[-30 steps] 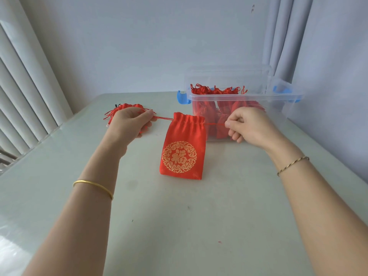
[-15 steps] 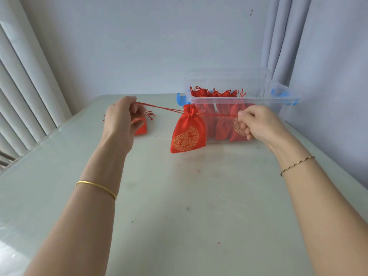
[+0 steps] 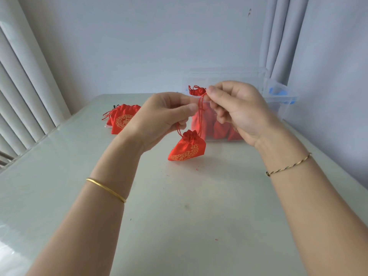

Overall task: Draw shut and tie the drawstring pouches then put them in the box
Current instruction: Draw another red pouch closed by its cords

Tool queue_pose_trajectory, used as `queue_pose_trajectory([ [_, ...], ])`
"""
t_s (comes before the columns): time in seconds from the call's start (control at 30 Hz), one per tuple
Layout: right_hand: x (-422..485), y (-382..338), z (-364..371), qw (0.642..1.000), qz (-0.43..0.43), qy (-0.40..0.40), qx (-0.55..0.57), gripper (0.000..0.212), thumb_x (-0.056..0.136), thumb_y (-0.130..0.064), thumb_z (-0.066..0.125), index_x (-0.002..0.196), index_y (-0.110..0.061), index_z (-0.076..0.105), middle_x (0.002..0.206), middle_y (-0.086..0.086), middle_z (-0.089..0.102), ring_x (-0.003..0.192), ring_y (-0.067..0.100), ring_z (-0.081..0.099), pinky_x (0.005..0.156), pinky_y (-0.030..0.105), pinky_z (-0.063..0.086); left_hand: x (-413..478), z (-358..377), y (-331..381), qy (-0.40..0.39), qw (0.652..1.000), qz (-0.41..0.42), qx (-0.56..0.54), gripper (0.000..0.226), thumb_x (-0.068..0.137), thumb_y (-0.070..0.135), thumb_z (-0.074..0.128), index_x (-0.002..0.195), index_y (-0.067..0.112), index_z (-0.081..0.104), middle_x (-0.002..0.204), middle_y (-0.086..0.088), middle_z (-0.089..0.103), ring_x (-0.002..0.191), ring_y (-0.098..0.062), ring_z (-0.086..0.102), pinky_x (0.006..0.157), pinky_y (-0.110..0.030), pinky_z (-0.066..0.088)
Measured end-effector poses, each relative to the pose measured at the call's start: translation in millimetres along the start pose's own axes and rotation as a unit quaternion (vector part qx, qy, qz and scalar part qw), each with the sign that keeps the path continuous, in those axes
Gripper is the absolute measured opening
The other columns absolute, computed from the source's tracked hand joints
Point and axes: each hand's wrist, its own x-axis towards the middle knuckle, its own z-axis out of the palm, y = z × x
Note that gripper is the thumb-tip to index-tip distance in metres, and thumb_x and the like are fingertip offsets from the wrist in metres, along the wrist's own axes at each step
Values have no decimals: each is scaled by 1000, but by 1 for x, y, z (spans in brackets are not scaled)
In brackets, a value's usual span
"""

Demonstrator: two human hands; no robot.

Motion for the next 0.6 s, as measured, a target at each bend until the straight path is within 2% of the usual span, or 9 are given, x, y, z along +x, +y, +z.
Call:
queue_pose_trajectory([
  [0.07,-1,0,4,1000,-11,-1,-10,24,92,-16,54,69,-15,62,53,-8,50,46,6,37,43,15,33,-1,5,2,-7,999,7,31,6,86,8,61,85,6,67,67,-4,44,54,-10,38,56,-19,39],
  [0.2,1,3,6,1000,12,25,8,29,97,-28,46,78,-13,63,64,0,51,47,6,41,44,18,34,1,8,1,20,998,22,53,15,86,11,62,77,-1,62,59,-4,44,49,-10,36,54,-23,35],
  [0.27,1,7,2,998,51,33,-24,34,99,-35,38,85,-15,62,70,0,56,48,7,45,44,20,36,1,7,-1,28,999,14,27,17,87,10,61,84,-6,61,64,-7,45,50,-10,37,54,-23,33],
  [0.33,0,9,0,994,98,0,-45,38,99,-38,35,82,-16,61,72,1,59,49,9,48,45,21,36,2,5,-2,32,999,6,9,21,87,10,60,91,-10,61,63,-5,48,51,-9,37,53,-21,35],
  [0.43,-2,12,2,992,112,-54,-13,37,99,-34,38,76,-13,58,62,2,57,50,13,45,45,24,33,2,4,-1,30,1000,3,-4,15,88,10,58,91,-4,64,59,3,54,51,-8,40,52,-18,37],
  [0.6,1,12,0,992,78,-98,-4,34,98,-20,42,66,-13,48,54,-3,47,52,15,35,41,21,28,2,0,0,38,998,21,-39,14,91,6,52,90,8,67,67,2,64,54,-5,48,52,-15,40],
])
